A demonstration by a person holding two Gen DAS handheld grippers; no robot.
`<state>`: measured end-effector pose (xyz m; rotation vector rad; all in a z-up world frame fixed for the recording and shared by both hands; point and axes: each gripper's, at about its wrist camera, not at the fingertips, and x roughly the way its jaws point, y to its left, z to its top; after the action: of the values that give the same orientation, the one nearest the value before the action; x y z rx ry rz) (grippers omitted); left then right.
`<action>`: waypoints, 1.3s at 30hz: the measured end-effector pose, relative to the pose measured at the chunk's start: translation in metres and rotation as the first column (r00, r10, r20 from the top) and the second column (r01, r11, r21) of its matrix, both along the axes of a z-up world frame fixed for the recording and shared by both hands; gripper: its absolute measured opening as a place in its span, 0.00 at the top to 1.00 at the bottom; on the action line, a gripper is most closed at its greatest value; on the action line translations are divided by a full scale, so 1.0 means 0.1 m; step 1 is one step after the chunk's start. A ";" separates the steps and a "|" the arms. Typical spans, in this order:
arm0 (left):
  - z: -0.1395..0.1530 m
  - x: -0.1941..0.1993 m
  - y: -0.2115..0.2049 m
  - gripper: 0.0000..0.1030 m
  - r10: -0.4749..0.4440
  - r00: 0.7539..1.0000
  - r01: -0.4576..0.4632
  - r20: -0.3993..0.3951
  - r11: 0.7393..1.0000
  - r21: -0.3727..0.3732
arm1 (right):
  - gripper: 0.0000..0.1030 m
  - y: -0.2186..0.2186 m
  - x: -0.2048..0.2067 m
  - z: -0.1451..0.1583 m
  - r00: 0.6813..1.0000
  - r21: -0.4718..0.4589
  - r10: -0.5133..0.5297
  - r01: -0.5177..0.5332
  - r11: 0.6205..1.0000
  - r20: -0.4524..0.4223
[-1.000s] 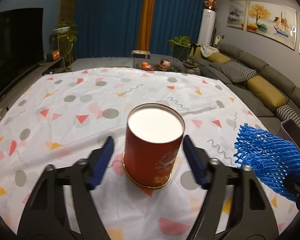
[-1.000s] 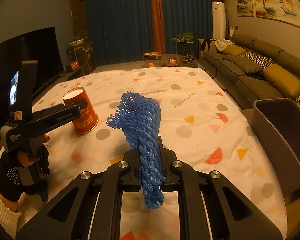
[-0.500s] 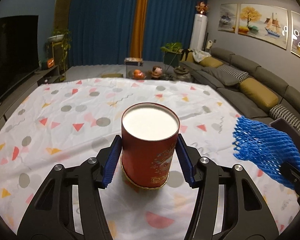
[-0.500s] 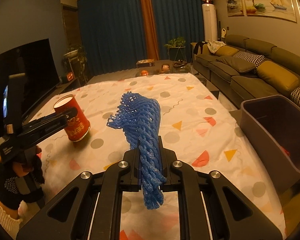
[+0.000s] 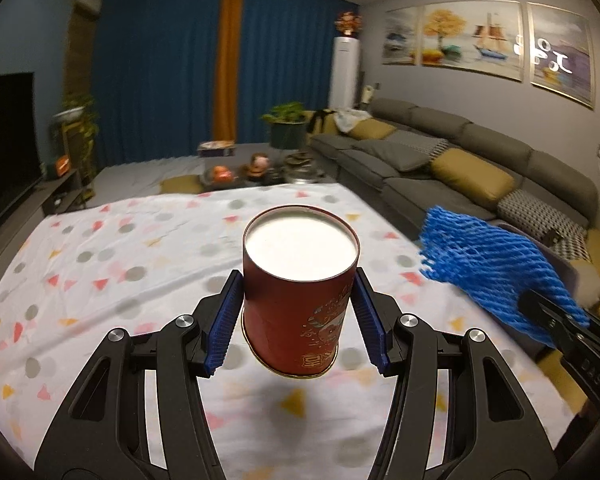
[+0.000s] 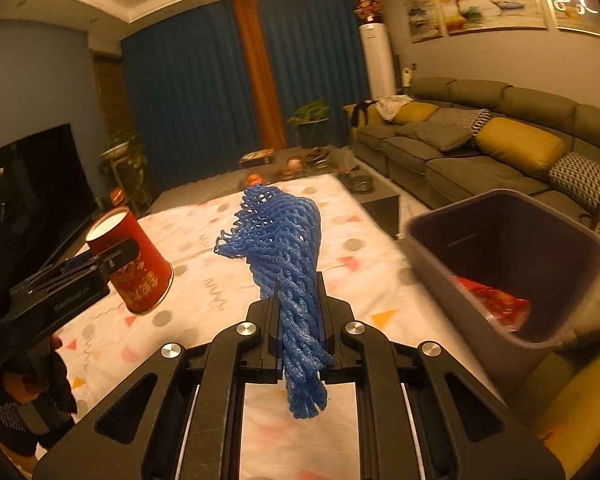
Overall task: Collect trash
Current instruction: 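Carry the cup and mesh sleeve to the grey bin and open both tools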
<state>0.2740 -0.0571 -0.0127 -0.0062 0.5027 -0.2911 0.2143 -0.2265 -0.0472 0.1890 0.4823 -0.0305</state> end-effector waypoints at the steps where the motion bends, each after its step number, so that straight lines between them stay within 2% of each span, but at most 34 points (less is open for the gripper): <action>1: 0.02 -0.02 -0.11 0.48 -0.022 1.000 0.022 0.002 1.000 -0.001 | 0.87 -0.08 -0.04 0.02 1.000 0.002 -0.021 0.021 1.000 0.008; 6: 0.12 -0.10 -0.64 0.48 -0.136 0.991 0.136 0.012 0.990 -0.022 | 0.87 -0.51 -0.19 0.09 0.990 0.002 -0.134 0.134 0.991 0.038; 10: 0.18 -0.14 -1.13 0.48 -0.228 0.973 0.229 0.035 0.973 -0.032 | 0.87 -0.86 -0.27 0.14 0.971 -0.005 -0.234 0.235 0.972 0.054; 16: 0.19 -0.13 -1.68 0.48 -0.314 0.948 0.315 0.046 0.948 -0.038 | 0.87 -1.21 -0.33 0.13 0.944 -0.029 -0.324 0.326 0.945 0.063; 22: 0.10 -0.07 -2.01 0.48 -0.359 0.933 0.360 0.032 0.932 -0.036 | 0.87 -1.37 -0.28 0.06 0.930 -0.058 -0.362 0.365 0.929 0.059; 33: -0.03 0.13 -2.32 0.48 -0.397 0.918 0.396 -0.006 0.917 -0.045 | 0.87 -1.58 -0.16 0.00 0.924 -0.056 -0.381 0.383 0.922 0.041; 39: -0.11 0.32 -2.45 0.47 -0.432 0.901 0.427 -0.048 0.900 -0.090 | 0.85 -1.63 -0.07 -0.04 0.924 -0.043 -0.381 0.382 0.923 0.031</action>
<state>0.3064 -0.3020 -0.0239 0.0206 0.5565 -0.7474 0.2075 -0.3890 -0.0515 0.2335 0.4158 -0.4225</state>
